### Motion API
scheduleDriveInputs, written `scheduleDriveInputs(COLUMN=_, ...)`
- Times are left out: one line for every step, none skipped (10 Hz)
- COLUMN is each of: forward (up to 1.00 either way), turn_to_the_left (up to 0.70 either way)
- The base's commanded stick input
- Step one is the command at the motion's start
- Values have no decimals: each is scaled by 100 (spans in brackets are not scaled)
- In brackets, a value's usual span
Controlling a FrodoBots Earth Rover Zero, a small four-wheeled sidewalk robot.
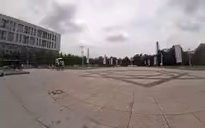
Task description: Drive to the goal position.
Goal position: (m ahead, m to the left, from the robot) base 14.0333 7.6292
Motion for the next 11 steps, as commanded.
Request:
scheduleDriveInputs(forward=60, turn_to_the_left=0)
scheduleDriveInputs(forward=60, turn_to_the_left=0)
scheduleDriveInputs(forward=60, turn_to_the_left=0)
scheduleDriveInputs(forward=60, turn_to_the_left=0)
scheduleDriveInputs(forward=60, turn_to_the_left=0)
scheduleDriveInputs(forward=60, turn_to_the_left=0)
scheduleDriveInputs(forward=60, turn_to_the_left=0)
scheduleDriveInputs(forward=60, turn_to_the_left=0)
scheduleDriveInputs(forward=60, turn_to_the_left=0)
scheduleDriveInputs(forward=60, turn_to_the_left=0)
scheduleDriveInputs(forward=60, turn_to_the_left=0)
